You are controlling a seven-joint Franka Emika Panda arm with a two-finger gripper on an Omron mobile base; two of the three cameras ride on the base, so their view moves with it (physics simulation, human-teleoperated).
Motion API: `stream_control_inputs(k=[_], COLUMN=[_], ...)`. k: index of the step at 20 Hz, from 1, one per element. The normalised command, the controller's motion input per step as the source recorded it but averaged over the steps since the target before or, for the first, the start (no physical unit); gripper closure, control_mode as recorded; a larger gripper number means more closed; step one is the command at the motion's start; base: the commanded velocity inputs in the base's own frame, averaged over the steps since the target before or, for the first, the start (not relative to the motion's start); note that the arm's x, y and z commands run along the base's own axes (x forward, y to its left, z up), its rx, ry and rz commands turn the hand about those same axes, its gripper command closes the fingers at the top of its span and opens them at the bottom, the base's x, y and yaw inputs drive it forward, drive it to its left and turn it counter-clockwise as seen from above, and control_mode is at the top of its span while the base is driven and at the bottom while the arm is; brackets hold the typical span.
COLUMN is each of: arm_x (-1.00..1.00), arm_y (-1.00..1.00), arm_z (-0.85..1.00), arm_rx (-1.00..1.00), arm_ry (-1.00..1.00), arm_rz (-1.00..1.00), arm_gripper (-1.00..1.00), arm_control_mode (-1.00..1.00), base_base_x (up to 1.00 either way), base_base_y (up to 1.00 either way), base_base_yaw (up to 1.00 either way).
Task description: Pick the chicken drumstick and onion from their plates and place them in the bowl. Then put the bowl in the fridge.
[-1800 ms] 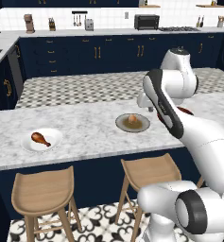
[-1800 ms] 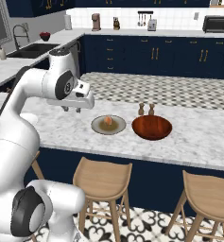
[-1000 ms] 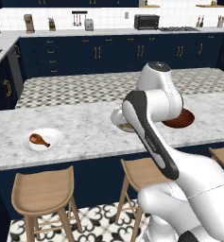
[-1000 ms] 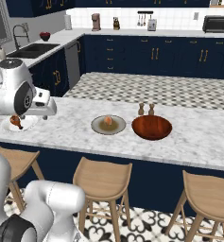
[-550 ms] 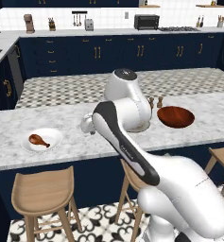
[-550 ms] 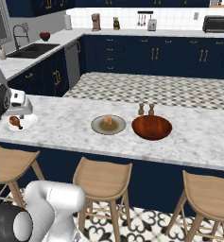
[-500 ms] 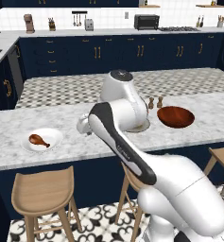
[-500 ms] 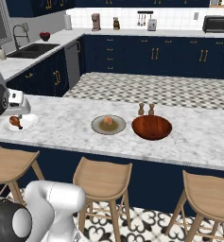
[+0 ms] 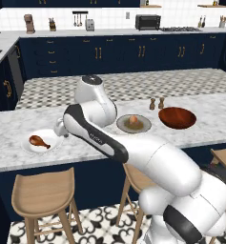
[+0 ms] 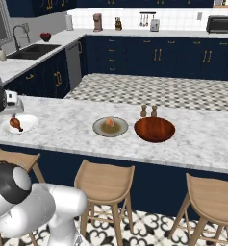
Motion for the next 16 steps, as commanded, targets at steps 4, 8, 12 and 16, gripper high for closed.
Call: stream_control_inputs(k=[4,8,12,16], arm_x=[0.43,0.24,0.29,0.38], arm_y=[0.41,0.09,0.38,0.34], arm_z=[-0.32,-0.41,-0.33,-0.09], arm_rx=[0.01,0.06,-0.04,-0.03], arm_ry=[0.01,-0.03,0.0,0.0], arm_rz=[0.15,0.14,0.01,0.0], arm_gripper=[-1.0,-1.0,-1.0,-1.0], arm_control_mode=[-1.0,-1.0,-1.0,-1.0], base_base_x=[0.0,0.0,0.0,0.0], base_base_y=[0.0,0.0,0.0,0.0], base_base_yaw=[0.0,0.0,0.0,0.0])
